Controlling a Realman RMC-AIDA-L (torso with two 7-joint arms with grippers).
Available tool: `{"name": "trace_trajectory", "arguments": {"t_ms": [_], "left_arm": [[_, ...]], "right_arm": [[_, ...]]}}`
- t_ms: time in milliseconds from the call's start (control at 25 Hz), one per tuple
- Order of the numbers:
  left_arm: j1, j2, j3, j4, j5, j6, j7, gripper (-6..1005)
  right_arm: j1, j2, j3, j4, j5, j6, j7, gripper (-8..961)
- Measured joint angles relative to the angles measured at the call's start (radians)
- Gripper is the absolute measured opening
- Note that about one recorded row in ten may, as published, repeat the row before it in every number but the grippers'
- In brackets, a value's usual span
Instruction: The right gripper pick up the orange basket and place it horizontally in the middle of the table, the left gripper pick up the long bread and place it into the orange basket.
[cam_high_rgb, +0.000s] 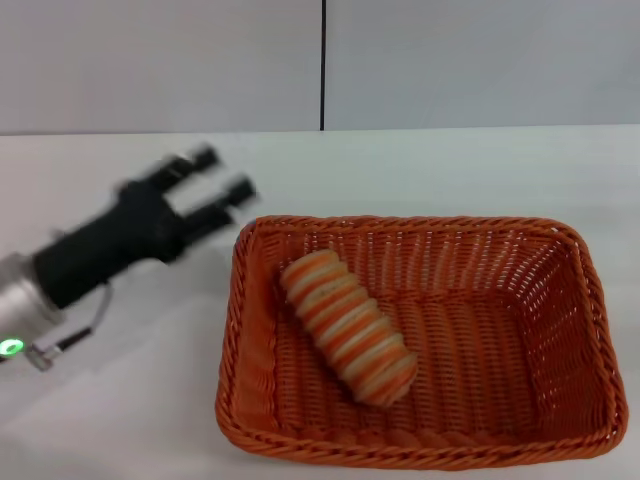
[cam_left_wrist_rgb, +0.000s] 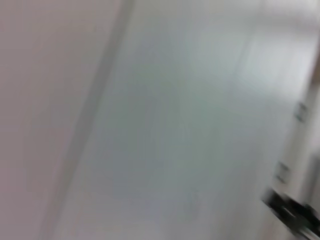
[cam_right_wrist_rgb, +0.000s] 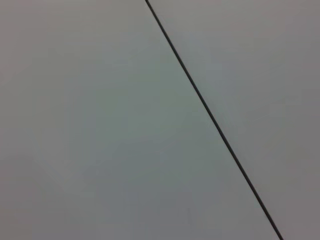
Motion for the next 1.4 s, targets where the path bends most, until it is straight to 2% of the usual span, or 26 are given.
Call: {"name": "trace_trajectory", "arguments": {"t_ms": [40,80,160,200,240,280,320,360,400,440,520,640,840,960,1240,1400], "left_arm": [[0.000,0.000,0.000,0.000,0.000,0.000,0.000,796],[0.025,-0.001,-0.072,-0.013,-0.027,0.007,0.063,813],[0.025,-0.001,-0.072,-0.013,-0.027,0.007,0.063,813],[0.076,-0.003,-0.216,-0.089,-0.100,0.013,0.246,813],[0.098,-0.003,-0.278,-0.127,-0.122,0.018,0.343,813],[0.112,-0.003,-0.314,-0.147,-0.131,0.020,0.405,813],[0.112,-0.003,-0.314,-0.147,-0.131,0.020,0.405,813],[0.126,-0.003,-0.363,-0.172,-0.138,0.024,0.482,813],[0.126,-0.003,-0.363,-0.172,-0.138,0.024,0.482,813],[0.155,-0.004,-0.474,-0.231,-0.141,0.030,0.632,813],[0.167,-0.005,-0.538,-0.263,-0.141,0.031,0.717,813],[0.173,-0.005,-0.579,-0.276,-0.141,0.031,0.776,813],[0.173,-0.005,-0.612,-0.278,-0.141,0.028,0.785,813],[0.174,-0.005,-0.620,-0.281,-0.141,0.028,0.785,813],[0.174,-0.004,-0.635,-0.283,-0.140,0.028,0.783,813],[0.174,-0.004,-0.638,-0.283,-0.140,0.025,0.783,813]], "right_arm": [[0.000,0.000,0.000,0.000,0.004,0.000,-0.001,274],[-0.001,0.000,0.000,0.000,0.009,0.000,-0.001,274],[-0.003,0.000,0.000,0.000,0.019,0.000,-0.003,274],[-0.004,0.000,0.001,0.000,0.027,0.000,-0.003,274],[-0.006,0.000,0.003,0.000,0.034,-0.001,-0.004,274],[-0.007,0.001,0.005,0.000,0.039,-0.001,-0.005,274],[-0.008,0.002,0.008,0.000,0.043,-0.003,-0.005,274],[-0.009,0.003,0.012,0.000,0.045,-0.004,-0.006,274],[-0.009,0.004,0.015,0.001,0.047,-0.006,-0.006,274],[-0.009,0.004,0.019,0.001,0.048,-0.008,-0.007,274],[-0.010,0.005,0.033,0.001,0.048,-0.010,-0.009,274],[-0.010,0.007,0.077,0.021,0.050,-0.019,-0.047,274],[-0.013,0.011,0.200,0.116,0.051,-0.029,-0.250,274],[-0.020,0.012,0.226,0.148,0.052,-0.039,-0.333,274],[-0.025,0.013,0.354,0.197,0.052,-0.099,-0.376,274],[-0.026,0.014,0.369,0.204,0.052,-0.115,-0.376,274]]}}
